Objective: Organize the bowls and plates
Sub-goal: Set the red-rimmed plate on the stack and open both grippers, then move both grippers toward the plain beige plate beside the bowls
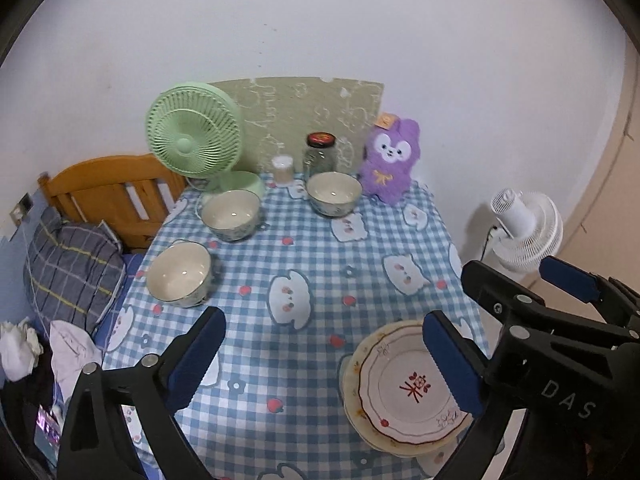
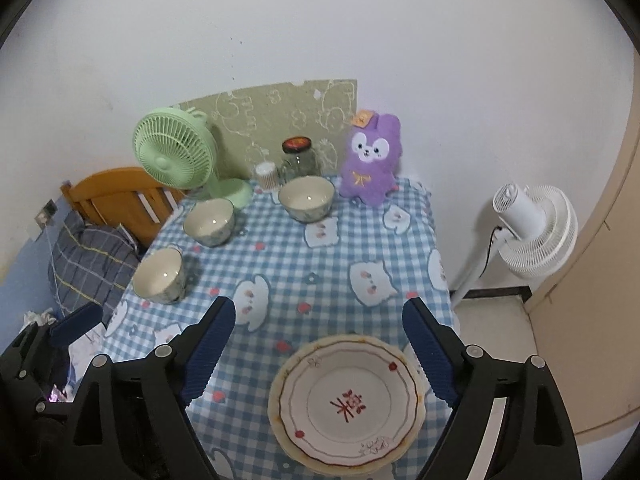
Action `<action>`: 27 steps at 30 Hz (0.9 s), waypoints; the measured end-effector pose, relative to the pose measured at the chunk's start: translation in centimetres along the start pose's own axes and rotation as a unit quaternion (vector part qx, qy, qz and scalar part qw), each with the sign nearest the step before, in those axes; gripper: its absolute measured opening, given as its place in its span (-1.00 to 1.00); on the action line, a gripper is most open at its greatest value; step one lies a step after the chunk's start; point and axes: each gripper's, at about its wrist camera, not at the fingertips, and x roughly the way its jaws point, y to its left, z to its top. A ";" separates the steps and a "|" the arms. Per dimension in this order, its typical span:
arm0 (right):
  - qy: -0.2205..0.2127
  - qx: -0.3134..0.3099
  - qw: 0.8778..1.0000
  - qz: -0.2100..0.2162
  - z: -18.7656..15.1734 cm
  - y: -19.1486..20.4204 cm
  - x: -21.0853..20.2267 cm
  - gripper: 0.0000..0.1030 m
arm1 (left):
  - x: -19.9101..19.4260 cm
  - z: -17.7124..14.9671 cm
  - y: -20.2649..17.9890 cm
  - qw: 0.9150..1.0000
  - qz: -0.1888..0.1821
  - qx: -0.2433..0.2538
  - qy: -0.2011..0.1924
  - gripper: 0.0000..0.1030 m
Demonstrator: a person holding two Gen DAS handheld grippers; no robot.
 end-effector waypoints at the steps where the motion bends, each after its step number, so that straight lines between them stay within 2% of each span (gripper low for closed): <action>1: 0.001 0.000 1.000 -0.002 0.2 0.2 0.0 0.72 | -0.1 0.1 0.2 1.000 0.000 -0.002 -0.001 0.95; 10: -0.012 -0.009 1.000 -0.019 1.8 3.6 0.1 0.73 | 0.4 1.6 3.5 1.000 -0.010 -0.011 -0.006 0.95; 16: -0.011 0.005 0.999 -0.030 2.2 7.0 1.1 0.73 | 1.4 2.8 6.3 1.000 0.002 0.016 -0.008 0.92; 21: -0.011 0.011 0.999 -0.044 2.4 9.9 2.2 0.73 | 2.4 3.5 8.9 0.999 -0.007 0.031 -0.002 0.91; 27: 0.008 0.037 0.999 -0.036 2.2 13.3 4.5 0.73 | 3.8 3.9 12.3 0.999 -0.011 0.046 0.007 0.89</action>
